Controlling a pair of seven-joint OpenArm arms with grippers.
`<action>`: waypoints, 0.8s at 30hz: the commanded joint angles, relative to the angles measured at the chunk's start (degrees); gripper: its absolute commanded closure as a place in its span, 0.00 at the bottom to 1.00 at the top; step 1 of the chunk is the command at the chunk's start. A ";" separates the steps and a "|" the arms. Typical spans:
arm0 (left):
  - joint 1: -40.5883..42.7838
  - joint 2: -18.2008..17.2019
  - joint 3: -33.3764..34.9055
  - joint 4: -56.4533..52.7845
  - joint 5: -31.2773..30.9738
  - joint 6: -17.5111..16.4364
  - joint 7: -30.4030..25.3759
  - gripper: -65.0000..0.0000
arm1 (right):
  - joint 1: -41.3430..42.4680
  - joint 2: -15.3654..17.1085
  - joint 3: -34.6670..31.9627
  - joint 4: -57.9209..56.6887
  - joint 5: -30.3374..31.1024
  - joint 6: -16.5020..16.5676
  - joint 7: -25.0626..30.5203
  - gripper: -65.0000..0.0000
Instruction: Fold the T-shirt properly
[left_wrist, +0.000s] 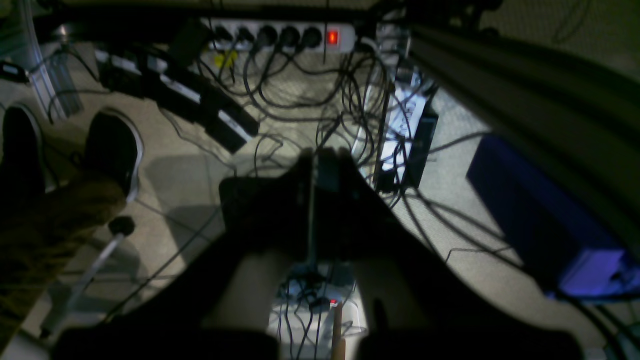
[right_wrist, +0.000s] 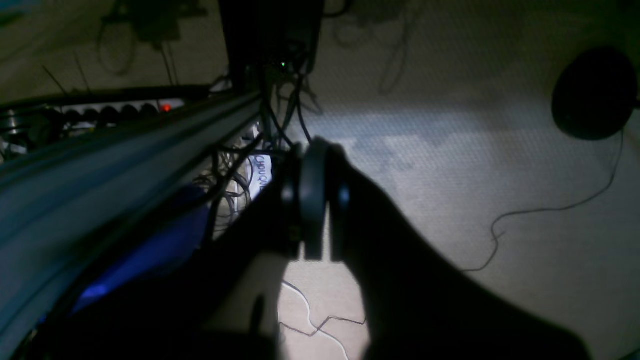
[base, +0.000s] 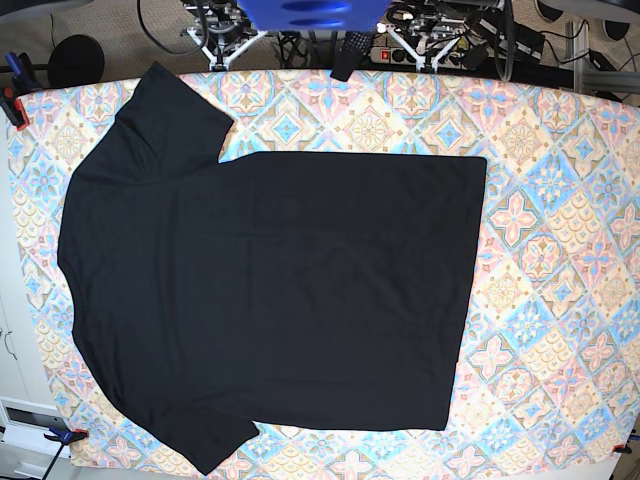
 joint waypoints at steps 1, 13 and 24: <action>0.26 -0.07 -0.12 0.08 -0.17 0.19 -0.58 0.98 | -2.04 0.05 -0.06 1.34 -0.36 0.05 1.10 1.00; 9.75 -2.88 0.14 -0.18 0.36 0.19 -0.58 0.98 | -11.36 4.71 -0.06 7.84 -0.28 0.05 1.01 1.00; 23.91 -7.63 -0.03 16.17 -0.08 0.19 -1.02 0.99 | -20.76 4.80 0.38 10.30 -0.28 0.05 1.18 1.00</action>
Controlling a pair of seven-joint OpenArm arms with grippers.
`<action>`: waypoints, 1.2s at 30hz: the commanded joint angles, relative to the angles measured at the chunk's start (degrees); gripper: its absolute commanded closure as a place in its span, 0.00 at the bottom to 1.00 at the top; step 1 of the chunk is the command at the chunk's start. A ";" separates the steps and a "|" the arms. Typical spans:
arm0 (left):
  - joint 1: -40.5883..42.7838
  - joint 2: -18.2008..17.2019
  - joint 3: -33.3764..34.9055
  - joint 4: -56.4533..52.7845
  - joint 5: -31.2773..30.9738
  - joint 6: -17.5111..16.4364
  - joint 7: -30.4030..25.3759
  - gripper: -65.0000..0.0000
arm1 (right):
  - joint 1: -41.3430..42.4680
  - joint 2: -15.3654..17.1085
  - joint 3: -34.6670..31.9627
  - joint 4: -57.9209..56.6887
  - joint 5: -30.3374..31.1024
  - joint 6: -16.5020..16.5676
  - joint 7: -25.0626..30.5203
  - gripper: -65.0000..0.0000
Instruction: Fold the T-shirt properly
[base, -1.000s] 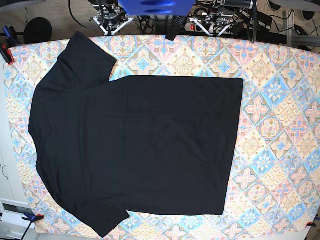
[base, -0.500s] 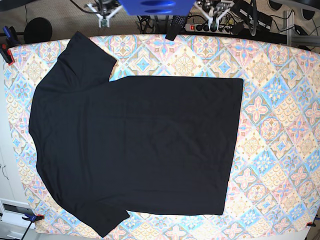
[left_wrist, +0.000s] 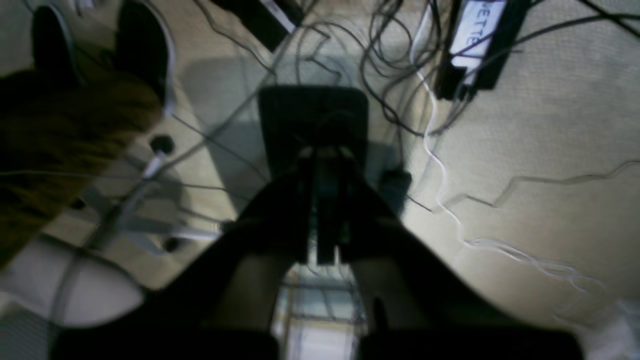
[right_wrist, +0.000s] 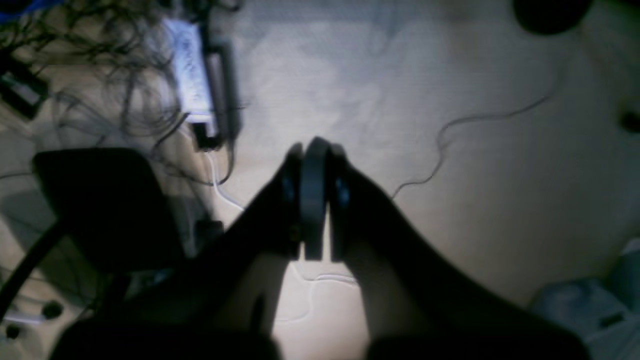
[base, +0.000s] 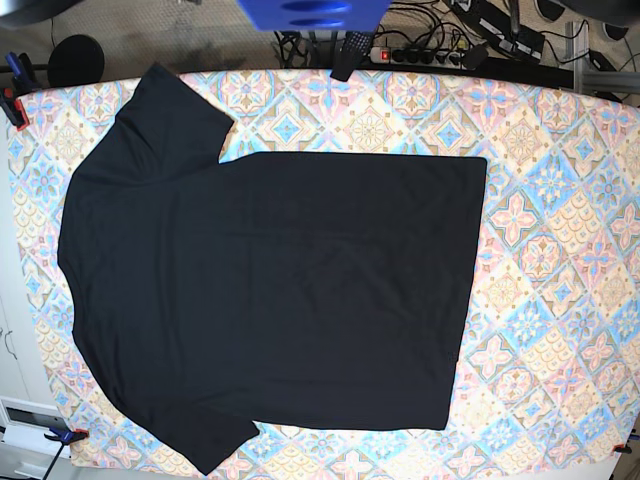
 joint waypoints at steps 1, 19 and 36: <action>3.11 -0.85 -0.14 4.06 0.03 0.14 -0.38 0.99 | -2.65 -0.27 0.08 1.90 0.18 0.08 0.77 1.00; 28.25 -7.98 -0.23 46.87 -9.29 0.14 -0.21 0.98 | -24.19 2.98 10.63 35.48 0.36 0.08 0.77 1.00; 41.35 -18.09 -3.92 86.00 -22.47 0.14 6.56 0.98 | -35.45 3.07 15.73 64.93 0.36 0.08 -2.04 1.00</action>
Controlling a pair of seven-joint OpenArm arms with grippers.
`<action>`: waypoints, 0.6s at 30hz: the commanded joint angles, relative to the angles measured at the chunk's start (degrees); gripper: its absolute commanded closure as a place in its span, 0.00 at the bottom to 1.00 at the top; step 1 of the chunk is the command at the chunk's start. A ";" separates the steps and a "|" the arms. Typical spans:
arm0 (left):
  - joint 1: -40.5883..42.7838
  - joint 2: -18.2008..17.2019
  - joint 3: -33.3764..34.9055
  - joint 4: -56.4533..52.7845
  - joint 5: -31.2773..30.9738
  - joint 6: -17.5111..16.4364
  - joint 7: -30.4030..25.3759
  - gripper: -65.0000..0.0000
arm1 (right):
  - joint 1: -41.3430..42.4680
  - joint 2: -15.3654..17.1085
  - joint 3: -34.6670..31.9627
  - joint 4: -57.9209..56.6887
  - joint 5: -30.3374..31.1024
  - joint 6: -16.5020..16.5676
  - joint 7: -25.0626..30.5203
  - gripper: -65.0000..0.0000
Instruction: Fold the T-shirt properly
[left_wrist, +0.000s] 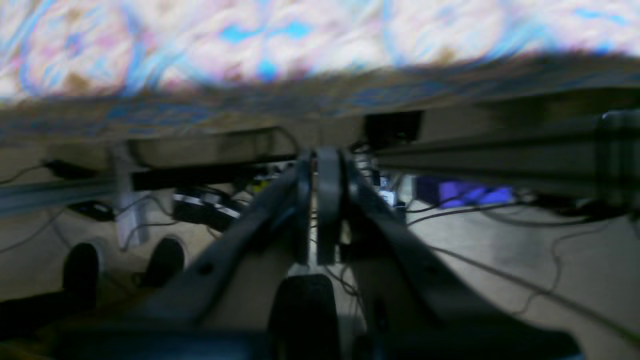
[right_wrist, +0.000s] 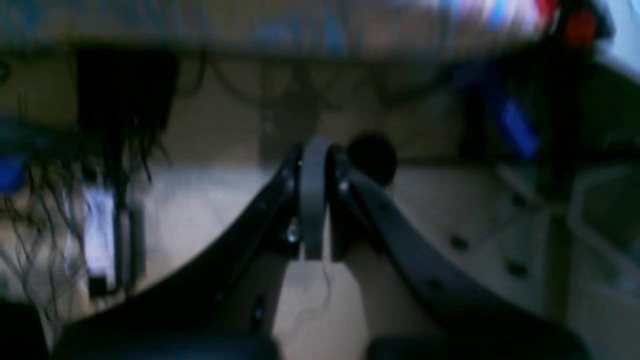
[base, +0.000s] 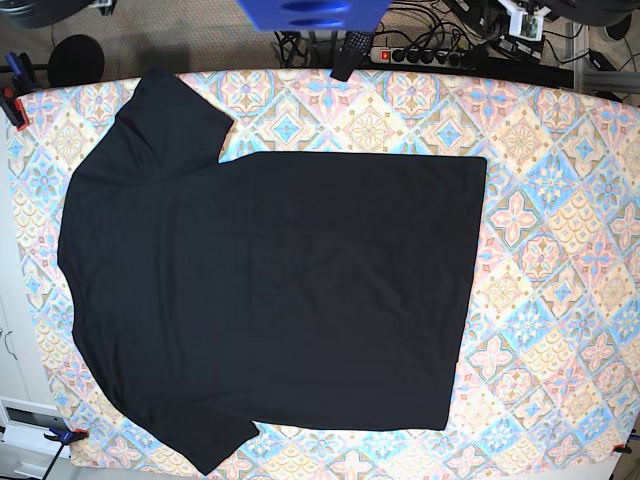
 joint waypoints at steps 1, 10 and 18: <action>-0.38 -0.25 -1.30 1.79 -0.60 0.51 1.37 0.98 | -1.26 0.34 0.34 1.73 0.34 -0.38 -0.52 1.00; -14.18 -0.25 -1.92 5.39 -13.26 0.51 15.96 0.98 | -1.00 0.34 0.16 12.37 0.42 -0.38 -9.14 1.00; -26.84 4.41 -5.87 4.60 -21.70 0.60 25.72 0.98 | 6.30 0.34 0.07 17.47 0.42 -0.30 -21.27 1.00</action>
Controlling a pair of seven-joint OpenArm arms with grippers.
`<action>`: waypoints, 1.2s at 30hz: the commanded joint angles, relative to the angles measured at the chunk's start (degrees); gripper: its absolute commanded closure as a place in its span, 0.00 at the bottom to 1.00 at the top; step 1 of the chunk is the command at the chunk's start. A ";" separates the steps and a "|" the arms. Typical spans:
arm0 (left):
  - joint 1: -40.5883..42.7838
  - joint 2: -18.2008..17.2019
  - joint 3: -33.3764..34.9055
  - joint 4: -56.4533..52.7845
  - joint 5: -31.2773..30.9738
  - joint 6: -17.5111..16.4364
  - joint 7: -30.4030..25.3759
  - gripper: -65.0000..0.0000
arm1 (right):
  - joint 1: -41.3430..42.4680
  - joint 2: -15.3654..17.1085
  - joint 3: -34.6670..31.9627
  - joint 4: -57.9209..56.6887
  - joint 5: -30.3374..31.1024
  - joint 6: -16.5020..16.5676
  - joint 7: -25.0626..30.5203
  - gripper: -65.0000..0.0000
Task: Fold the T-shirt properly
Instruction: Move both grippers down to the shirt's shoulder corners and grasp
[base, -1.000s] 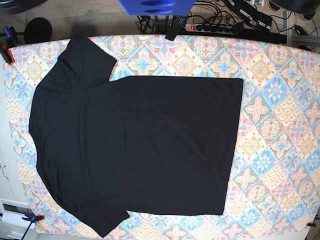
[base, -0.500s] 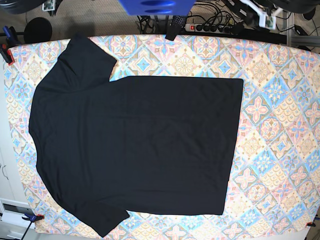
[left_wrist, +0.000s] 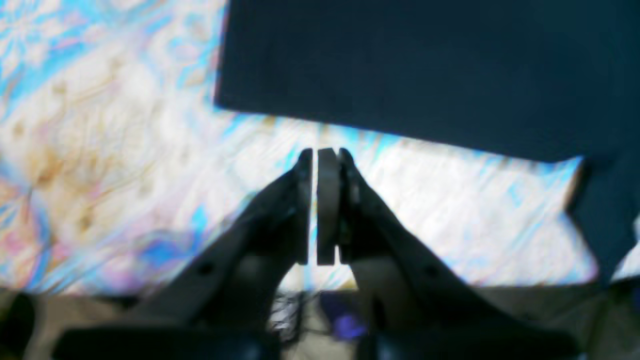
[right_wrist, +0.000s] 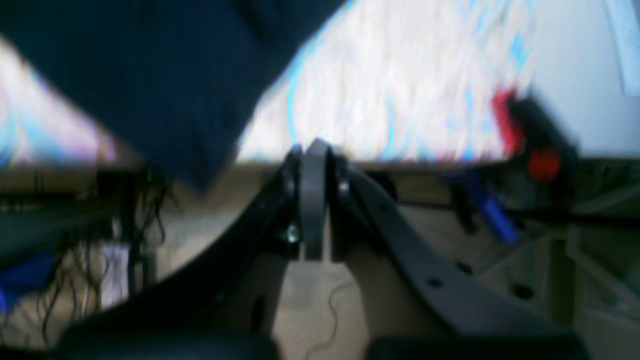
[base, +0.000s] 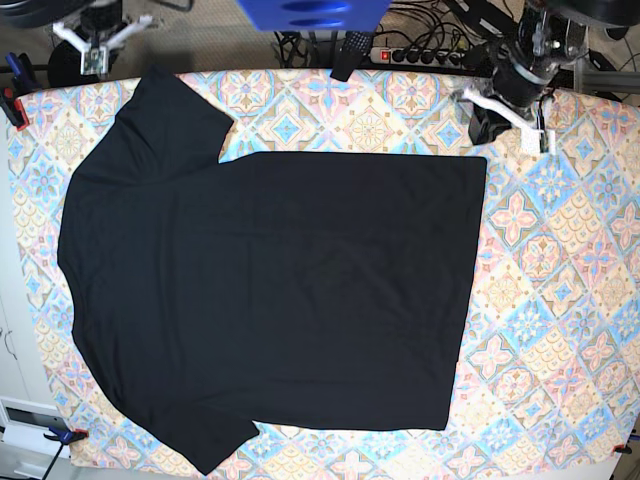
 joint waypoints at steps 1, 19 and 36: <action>-0.88 0.85 -2.25 0.20 -0.70 0.10 0.71 0.98 | -0.56 0.31 0.31 0.92 0.14 -0.41 0.06 0.99; -16.97 16.68 -15.18 -15.97 -1.40 0.10 15.39 0.57 | 1.81 -0.04 -4.52 1.18 0.32 -0.41 -0.64 0.79; -26.28 20.11 -17.20 -31.09 -1.22 0.01 15.39 0.58 | 1.73 3.57 -4.35 1.18 19.83 -0.41 -0.73 0.76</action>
